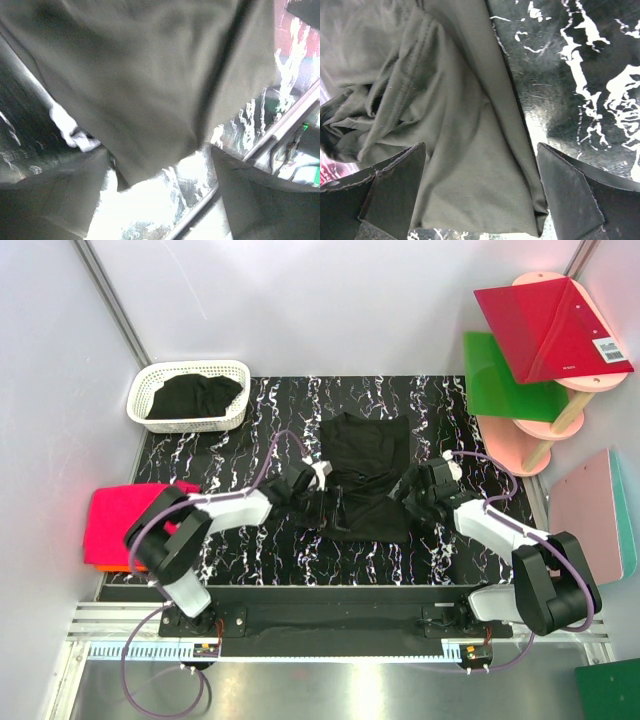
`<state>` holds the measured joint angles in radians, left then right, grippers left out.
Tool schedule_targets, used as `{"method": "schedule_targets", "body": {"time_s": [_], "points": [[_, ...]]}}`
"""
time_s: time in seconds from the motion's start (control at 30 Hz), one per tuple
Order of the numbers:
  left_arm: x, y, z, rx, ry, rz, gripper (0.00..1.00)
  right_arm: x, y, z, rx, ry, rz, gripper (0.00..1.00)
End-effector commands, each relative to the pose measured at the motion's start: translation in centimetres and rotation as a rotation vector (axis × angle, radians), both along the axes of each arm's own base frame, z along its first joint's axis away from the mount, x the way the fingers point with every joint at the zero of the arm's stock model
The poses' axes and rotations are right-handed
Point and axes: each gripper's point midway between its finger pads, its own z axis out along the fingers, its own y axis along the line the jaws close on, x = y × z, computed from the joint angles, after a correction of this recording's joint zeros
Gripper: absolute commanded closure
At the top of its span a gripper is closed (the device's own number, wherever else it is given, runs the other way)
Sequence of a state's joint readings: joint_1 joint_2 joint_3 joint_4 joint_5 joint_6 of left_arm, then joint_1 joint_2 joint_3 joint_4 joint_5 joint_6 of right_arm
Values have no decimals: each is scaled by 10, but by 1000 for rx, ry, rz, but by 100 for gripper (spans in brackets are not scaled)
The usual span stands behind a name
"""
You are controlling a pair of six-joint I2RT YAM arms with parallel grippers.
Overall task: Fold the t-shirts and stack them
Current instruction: Fold the folded rectangular tshirt in 1/3 of the way
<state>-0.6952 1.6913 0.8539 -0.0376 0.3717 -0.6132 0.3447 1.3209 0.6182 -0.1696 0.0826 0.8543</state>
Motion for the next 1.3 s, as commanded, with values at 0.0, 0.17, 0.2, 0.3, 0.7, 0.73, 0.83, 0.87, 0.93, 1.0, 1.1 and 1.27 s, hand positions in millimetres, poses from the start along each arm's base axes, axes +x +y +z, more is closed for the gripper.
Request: {"method": "schedule_targets", "body": {"time_s": [0.0,0.17,0.2,0.3,0.7,0.73,0.83,0.87,0.93,1.0,1.1,1.27], "points": [[-33,46,-15,204,15,14,1,19,13,24,46,-73,30,0],[-6,53,44,200,-175,77,5,23,17,28,61,-95,46,1],[0,53,52,203,-212,82,19,25,18,31,66,-106,51,1],[22,44,72,182,-284,110,100,27,21,32,77,-117,60,3],[87,-32,34,174,-213,21,100,27,20,31,75,-124,60,5],[93,-36,32,176,-212,23,100,26,20,31,75,-123,59,5],[107,-38,33,180,-225,48,100,26,19,31,74,-126,58,5],[113,-36,34,182,-234,65,100,26,19,31,72,-127,58,5],[124,-38,40,174,-253,77,100,25,19,30,71,-125,61,5],[137,-32,45,182,-269,102,100,25,20,28,73,-123,63,5],[157,-29,60,185,-328,139,100,23,20,23,73,-112,64,5],[197,-23,57,238,-360,171,100,21,21,18,79,-99,70,5]]}}
